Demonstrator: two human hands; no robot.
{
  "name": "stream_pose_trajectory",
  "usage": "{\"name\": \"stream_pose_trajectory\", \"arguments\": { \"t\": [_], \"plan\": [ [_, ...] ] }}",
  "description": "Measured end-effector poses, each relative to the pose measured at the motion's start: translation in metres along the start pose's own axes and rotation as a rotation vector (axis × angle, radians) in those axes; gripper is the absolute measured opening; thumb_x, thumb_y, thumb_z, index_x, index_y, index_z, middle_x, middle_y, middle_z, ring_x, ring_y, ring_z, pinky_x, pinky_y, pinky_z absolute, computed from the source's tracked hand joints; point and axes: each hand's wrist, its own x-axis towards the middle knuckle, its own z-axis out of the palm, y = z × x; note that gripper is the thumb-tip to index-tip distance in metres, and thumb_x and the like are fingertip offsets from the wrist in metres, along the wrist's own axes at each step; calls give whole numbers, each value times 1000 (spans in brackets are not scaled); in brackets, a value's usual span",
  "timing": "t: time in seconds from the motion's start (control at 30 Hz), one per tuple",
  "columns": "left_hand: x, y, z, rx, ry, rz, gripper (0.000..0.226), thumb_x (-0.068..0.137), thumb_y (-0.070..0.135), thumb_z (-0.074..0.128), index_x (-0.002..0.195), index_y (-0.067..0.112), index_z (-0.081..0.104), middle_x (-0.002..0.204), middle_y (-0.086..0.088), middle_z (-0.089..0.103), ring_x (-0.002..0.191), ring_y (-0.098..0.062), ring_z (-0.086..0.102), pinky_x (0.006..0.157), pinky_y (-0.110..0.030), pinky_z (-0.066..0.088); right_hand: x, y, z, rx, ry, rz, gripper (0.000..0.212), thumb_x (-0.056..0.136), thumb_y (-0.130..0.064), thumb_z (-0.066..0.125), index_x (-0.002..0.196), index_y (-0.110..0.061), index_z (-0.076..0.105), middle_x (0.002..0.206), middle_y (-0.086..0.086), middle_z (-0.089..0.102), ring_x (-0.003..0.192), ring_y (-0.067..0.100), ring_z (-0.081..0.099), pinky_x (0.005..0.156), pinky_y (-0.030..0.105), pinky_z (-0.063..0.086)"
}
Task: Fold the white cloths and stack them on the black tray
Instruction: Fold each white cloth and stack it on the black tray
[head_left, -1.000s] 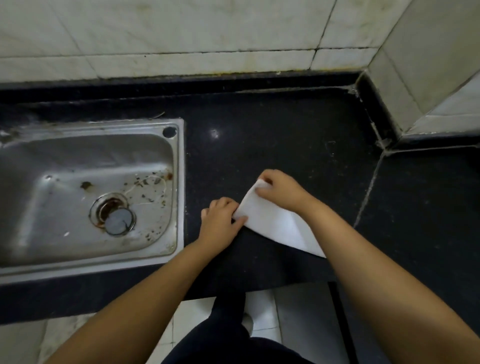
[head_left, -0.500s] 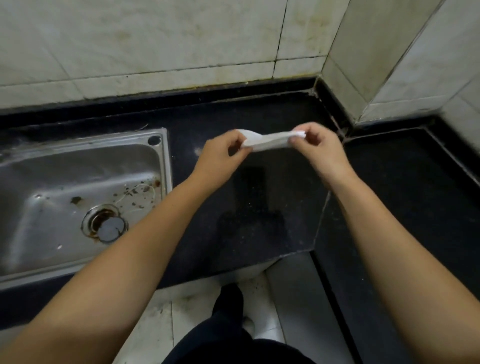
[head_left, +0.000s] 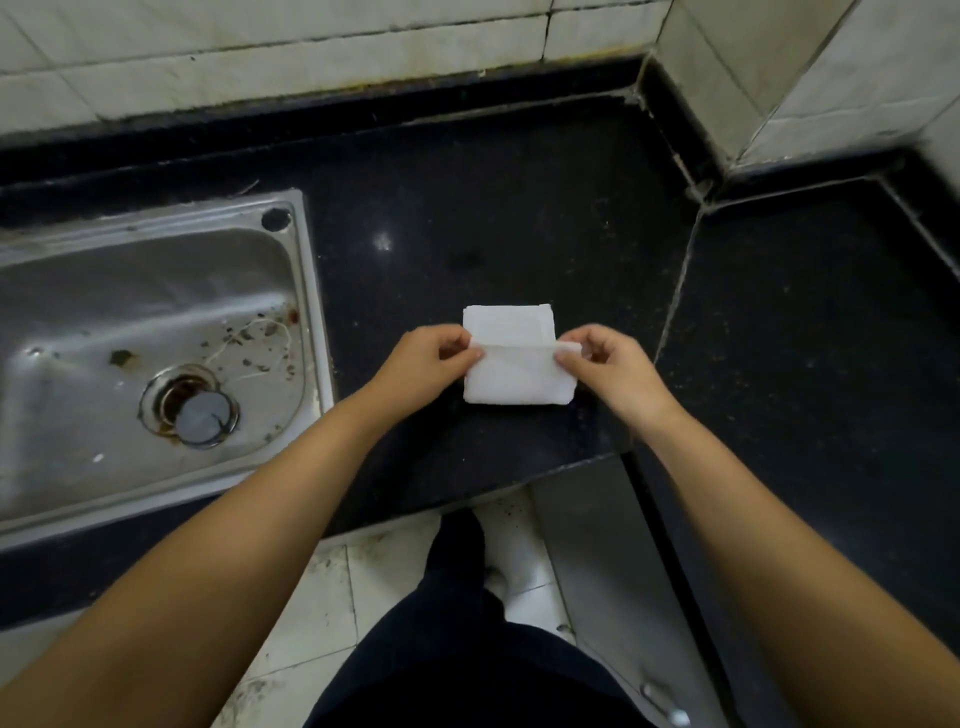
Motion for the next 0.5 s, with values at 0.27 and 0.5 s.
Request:
{"name": "stream_pose_trajectory", "arguments": {
  "t": [0.27,0.5],
  "plan": [
    [73,-10,-9,241,13,-122,21,89,30,58,70,24,52,75,5,55,77,-15,54,72,-30,46,80,-3,20,-131,111,146,15,90,-19,59,105,-16,61,85,-4,56,85,14,57,76,27,48],
    [73,-19,1,497,161,-87,24,90,40,55,101,19,54,102,2,55,100,-18,49,85,-33,32,82,8,29,-479,139,141,43,90,-29,58,130,-15,47,122,9,51,108,25,54,94,44,47]
  ]
}}
